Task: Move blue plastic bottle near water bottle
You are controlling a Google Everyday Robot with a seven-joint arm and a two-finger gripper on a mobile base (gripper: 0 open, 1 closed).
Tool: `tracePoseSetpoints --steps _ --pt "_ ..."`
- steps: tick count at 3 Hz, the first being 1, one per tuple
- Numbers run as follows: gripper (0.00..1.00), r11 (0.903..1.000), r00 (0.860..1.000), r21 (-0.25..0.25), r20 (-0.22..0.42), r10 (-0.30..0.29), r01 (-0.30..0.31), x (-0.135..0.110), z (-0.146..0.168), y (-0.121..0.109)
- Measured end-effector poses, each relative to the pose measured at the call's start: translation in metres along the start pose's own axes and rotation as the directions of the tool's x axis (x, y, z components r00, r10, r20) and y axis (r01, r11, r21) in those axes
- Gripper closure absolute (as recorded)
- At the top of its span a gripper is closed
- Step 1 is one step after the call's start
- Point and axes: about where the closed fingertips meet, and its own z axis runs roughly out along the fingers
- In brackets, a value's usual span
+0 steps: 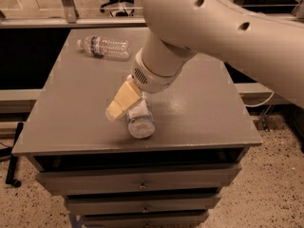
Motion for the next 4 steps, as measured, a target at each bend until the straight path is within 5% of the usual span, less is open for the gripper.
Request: tracePoseSetpoints --steps 1,2,3,4 --pt "0.03 0.9977 0.998 0.030 -0.023 0.061 -0.061 0.008 0.027 0.006" --pt "0.26 0.9957 0.996 0.053 -0.034 0.079 -0.077 0.012 0.041 0.011" --pt "0.49 0.9951 0.999 0.089 -0.006 0.044 -0.043 0.003 0.035 0.008" --pt "0.80 0.9917 0.996 0.112 0.056 -0.070 0.063 -0.020 0.017 -0.005"
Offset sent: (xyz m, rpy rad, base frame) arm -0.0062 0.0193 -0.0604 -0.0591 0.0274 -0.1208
